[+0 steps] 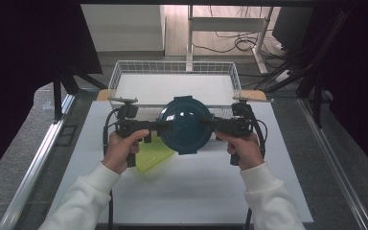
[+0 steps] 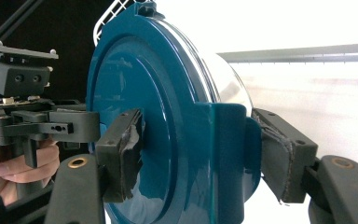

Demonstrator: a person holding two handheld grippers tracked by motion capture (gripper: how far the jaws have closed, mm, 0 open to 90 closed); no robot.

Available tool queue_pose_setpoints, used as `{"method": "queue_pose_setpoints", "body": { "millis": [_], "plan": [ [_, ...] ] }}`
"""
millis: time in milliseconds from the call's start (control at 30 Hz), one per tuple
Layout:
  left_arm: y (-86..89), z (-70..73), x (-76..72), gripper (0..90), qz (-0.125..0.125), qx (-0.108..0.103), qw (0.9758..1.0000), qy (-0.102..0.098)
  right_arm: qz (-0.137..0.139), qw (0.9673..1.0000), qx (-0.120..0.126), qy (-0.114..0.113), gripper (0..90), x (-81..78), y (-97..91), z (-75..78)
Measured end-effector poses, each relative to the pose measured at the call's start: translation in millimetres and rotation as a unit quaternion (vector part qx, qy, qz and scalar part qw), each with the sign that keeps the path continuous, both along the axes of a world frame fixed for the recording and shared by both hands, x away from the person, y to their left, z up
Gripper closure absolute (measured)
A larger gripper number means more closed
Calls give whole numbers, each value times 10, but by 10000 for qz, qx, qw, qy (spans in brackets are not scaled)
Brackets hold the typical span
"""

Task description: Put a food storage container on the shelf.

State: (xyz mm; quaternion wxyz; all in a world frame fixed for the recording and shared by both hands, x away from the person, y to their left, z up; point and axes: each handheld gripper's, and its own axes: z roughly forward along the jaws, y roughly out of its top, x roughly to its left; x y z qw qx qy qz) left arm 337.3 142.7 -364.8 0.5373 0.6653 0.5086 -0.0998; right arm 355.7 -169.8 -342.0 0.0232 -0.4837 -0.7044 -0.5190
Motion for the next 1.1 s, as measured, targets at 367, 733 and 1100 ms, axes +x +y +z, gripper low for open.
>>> {"method": "queue_pose_setpoints", "body": {
  "millis": [367,733,1100],
  "plan": [
    [59,180,136,409,33,-54,10000,-44,-38,9999,84,-108,358,135,55,189],
    [179,373,365,411,69,-81,9998,-140,-22,9999,86,-146,359,351,158,373],
    [269,480,616,412,144,-93,9998,-127,29,9999,85,-115,360,644,254,493]
  ]
}}
